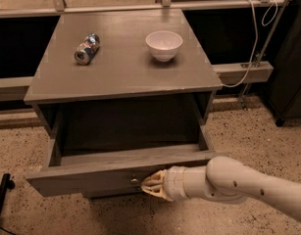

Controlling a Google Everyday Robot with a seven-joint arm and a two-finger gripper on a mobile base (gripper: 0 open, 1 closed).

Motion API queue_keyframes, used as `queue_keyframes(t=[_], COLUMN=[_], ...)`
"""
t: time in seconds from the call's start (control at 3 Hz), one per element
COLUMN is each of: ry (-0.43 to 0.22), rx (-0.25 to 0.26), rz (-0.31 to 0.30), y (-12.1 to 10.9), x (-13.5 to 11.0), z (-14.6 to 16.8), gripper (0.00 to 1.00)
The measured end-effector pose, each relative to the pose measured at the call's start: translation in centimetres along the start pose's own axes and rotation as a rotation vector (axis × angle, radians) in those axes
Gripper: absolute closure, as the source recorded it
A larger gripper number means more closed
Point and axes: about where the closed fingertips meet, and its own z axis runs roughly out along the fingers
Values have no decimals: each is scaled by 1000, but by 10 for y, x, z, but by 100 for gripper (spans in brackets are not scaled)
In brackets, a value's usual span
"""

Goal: Close top drawer

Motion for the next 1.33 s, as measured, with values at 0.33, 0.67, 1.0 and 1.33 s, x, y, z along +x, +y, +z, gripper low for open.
queue_keyframes(t=[0.33, 0.67, 1.0, 1.33], ry=[0, 5, 5, 35], rx=[3, -2, -2, -11], rz=[-2, -3, -3, -4], y=[-6, -24, -25, -51], x=[-2, -1, -1, 4], z=[3, 14, 14, 29], gripper=[100, 100, 100, 100])
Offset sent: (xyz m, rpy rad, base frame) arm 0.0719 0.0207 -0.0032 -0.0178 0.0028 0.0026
